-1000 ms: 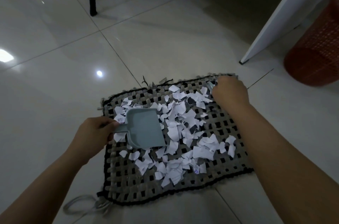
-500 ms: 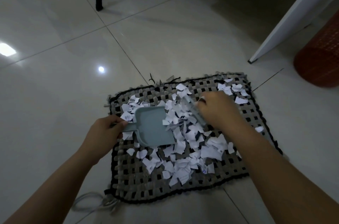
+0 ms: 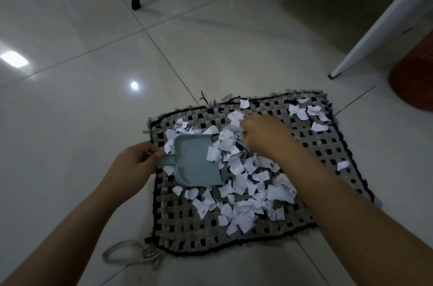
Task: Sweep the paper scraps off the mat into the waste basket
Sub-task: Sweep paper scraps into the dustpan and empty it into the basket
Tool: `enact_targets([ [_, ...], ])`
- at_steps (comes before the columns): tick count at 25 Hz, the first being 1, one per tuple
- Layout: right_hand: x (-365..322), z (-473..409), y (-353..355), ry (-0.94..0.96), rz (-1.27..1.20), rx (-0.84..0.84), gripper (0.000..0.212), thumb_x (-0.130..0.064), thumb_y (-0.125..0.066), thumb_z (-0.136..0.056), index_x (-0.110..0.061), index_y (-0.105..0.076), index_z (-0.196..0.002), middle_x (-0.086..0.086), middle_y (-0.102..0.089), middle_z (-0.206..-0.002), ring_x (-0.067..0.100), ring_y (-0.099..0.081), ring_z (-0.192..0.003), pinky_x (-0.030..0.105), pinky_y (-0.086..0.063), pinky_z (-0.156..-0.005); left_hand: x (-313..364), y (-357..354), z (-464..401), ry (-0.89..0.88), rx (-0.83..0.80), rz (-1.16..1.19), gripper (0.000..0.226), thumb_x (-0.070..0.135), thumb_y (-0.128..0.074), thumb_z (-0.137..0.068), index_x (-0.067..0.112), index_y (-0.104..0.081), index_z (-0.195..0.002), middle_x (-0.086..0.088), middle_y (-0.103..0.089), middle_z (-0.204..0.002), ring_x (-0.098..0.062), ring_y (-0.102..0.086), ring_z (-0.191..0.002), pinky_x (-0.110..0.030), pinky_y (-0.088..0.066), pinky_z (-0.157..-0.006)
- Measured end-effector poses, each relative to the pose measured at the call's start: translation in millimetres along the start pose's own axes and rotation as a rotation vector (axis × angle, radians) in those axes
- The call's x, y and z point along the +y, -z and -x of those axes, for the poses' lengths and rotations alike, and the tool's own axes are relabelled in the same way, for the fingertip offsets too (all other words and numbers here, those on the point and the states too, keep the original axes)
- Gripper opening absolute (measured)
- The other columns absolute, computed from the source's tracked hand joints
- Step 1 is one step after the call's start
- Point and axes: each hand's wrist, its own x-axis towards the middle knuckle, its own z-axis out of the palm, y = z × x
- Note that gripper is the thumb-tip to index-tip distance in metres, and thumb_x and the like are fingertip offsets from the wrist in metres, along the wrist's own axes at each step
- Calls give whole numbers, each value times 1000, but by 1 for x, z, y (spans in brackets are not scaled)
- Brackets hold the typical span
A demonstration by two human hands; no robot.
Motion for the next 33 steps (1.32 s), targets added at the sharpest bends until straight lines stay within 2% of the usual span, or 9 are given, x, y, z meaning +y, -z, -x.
enact_targets([
  [4,-11,35,-5,110,2,-70,17,-14,-49,-92,-4,-60,-99,12,-63,-102,27,-57,-79,31,-41,-64,1,1,-5,-8,-45,19,21,22,-49,-91,15,-62,-77,-4,-54,-56,-20,-45,-49,-28,-39,-49],
  [7,-7,47,11,12,-94,-50,22,-21,-45,-95,-7,-61,-102,6,-61,-90,18,-48,-69,25,-34,-57,2,3,-5,-33,-71,7,20,20,-48,-91,13,-62,-79,-5,-53,-56,-20,-44,-49,-27,-39,-49],
  [10,8,60,31,-249,-217,82,25,-23,-45,-94,-9,-58,-77,-2,-45,-60,12,-40,-50,23,-23,-44,2,9,-5,-45,-76,-13,20,20,-48,-91,14,-62,-79,-6,-53,-56,-21,-43,-48,-27,-38,-49],
  [12,21,75,34,-481,-290,178,38,-17,-48,-91,-11,-42,-54,1,-40,-53,14,-36,-46,23,-22,-45,2,14,-4,-56,-75,-49,20,21,-48,-91,16,-62,-77,-6,-53,-57,-21,-43,-49,-29,-38,-53],
  [15,34,103,22,-831,-427,257,41,-9,-49,-85,-10,-32,-48,4,-36,-51,18,-32,-46,24,-22,-48,4,16,-3,-79,-77,-104,20,21,-48,-91,17,-62,-78,-8,-55,-60,-20,-44,-50,-30,-37,-54],
  [18,31,123,-2,-1016,-486,282,42,-8,-48,-88,-8,-34,-48,6,-38,-52,17,-32,-46,23,-20,-49,6,15,1,-93,-69,-142,19,20,-47,-92,15,-63,-81,-8,-56,-62,-20,-45,-51,-29,-37,-53],
  [22,4,113,-25,-929,-585,400,50,-5,-49,-89,-11,-27,-45,5,-33,-46,15,-28,-42,22,-18,-43,4,11,4,-82,-51,-124,20,19,-47,-92,14,-62,-79,-7,-55,-60,-20,-46,-51,-29,-38,-53],
  [29,-40,74,-27,-656,-564,372,51,-10,-45,-93,-15,-22,-48,1,-29,-49,10,-25,-42,23,-14,-41,-5,0,4,-30,-22,-22,21,21,-48,-91,13,-62,-78,-5,-53,-57,-20,-44,-50,-30,-37,-54],
  [33,-24,79,-24,-676,-552,410,48,-10,-47,-91,-14,-27,-48,3,-35,-48,15,-32,-41,21,-23,-42,-6,2,3,-32,-22,-24,21,22,-48,-91,17,-61,-76,-5,-54,-58,-19,-45,-51,-29,-37,-53],
])
